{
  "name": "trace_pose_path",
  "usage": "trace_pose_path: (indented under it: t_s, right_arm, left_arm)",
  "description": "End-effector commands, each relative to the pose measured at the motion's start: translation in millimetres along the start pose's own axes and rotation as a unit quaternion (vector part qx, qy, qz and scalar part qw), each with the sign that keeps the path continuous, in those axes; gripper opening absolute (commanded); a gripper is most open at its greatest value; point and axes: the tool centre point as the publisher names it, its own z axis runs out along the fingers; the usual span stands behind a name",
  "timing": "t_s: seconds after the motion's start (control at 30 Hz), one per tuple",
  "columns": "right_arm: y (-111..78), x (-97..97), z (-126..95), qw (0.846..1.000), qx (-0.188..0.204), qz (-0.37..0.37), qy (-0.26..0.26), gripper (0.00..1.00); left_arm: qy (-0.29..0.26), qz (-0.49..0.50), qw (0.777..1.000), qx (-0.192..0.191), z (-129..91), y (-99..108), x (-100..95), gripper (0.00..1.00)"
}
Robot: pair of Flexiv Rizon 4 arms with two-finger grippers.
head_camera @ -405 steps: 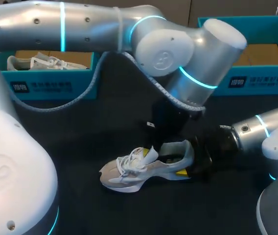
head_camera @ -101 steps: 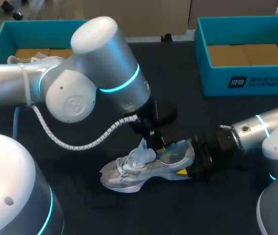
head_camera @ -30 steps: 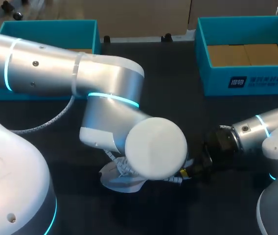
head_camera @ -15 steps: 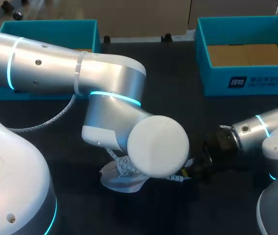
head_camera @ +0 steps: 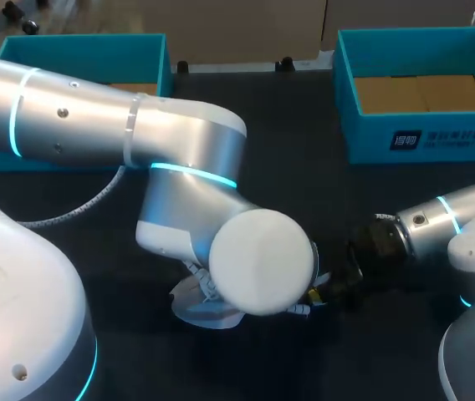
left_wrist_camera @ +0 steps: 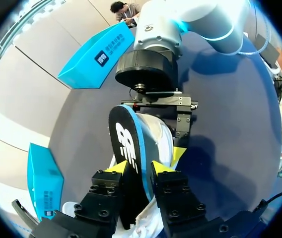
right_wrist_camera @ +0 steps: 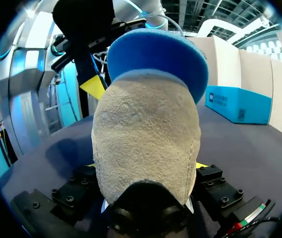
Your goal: Take the shoe out of the shoebox, open the shoe tongue, remove and reinsert the insole, then place the shoe into the shoebox
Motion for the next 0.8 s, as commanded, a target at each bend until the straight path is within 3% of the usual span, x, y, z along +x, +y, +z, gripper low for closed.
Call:
trace_pose_path:
  t_s: [0.03, 0.53, 0.8]
  right_arm:
    - [0.9, 1.3, 1, 1.000, 0.002, 0.000, -0.001, 0.00]
    - [0.9, 1.3, 1, 1.000, 0.002, 0.000, -0.001, 0.00]
    - [0.9, 1.3, 1, 1.000, 0.002, 0.000, -0.001, 0.00]
  left_arm:
    - [-0.006, -0.001, 1.000, 0.000, 3, -1, 4.9, 0.31]
    - [-0.037, -0.011, 0.999, 0.006, 12, 2, 8.1, 0.35]
    - [-0.051, -0.019, 0.999, 0.003, 18, 2, 7.1, 0.31]
